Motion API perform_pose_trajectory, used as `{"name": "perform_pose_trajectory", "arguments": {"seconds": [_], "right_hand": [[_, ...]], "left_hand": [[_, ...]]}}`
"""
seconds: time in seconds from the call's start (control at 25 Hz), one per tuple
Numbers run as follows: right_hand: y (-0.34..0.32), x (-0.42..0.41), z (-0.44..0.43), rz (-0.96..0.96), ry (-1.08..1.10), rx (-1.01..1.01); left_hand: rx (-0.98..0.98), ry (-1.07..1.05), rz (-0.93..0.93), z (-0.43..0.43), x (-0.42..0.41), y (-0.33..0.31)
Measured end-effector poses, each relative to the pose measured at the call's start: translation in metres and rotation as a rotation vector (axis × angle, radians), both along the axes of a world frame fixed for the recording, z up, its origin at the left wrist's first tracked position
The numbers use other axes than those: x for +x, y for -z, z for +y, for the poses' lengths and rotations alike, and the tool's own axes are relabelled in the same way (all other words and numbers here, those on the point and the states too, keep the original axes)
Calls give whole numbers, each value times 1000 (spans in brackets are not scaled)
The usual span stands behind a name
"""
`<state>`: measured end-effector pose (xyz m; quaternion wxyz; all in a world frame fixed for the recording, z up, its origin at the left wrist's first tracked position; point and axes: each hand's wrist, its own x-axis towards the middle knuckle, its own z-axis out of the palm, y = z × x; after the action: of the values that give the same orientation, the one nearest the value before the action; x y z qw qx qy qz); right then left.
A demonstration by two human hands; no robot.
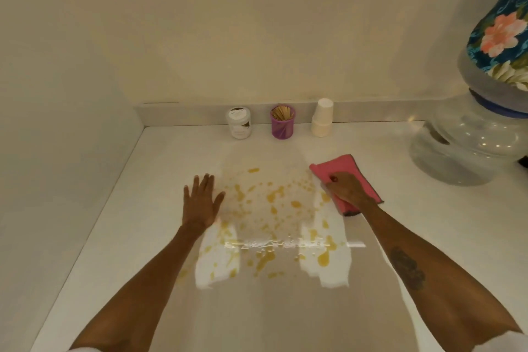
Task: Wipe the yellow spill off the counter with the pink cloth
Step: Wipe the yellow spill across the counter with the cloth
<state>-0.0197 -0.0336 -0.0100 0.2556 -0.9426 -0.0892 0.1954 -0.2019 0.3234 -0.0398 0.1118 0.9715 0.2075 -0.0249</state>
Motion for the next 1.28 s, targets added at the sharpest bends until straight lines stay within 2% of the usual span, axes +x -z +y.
{"name": "perform_pose_trajectory", "arguments": {"seconds": [0.12,0.24,0.48,0.6,0.84,1.04,1.16,1.28], "right_hand": [[12,-3,7,-34,46,60],[13,-6,15,-66,99,121],[24,-17,48,-175,156,267],[42,-16,48,-281,273,225],[73,5,44,-192,-20,-45],[85,26,56,-300,-133,-309],[84,44,86,-345,-208,-320],[82,22,132,-332,-329,-278]], "left_hand": [[-66,-162,51,44,-36,8],[-74,-201,67,73,-62,17],[-1,5,74,94,-59,34],[27,84,29,100,-49,38],[9,62,-42,110,-52,61],[-43,16,-118,112,-52,69],[-16,8,-130,112,-49,72],[-13,3,-137,111,-51,72]]}}
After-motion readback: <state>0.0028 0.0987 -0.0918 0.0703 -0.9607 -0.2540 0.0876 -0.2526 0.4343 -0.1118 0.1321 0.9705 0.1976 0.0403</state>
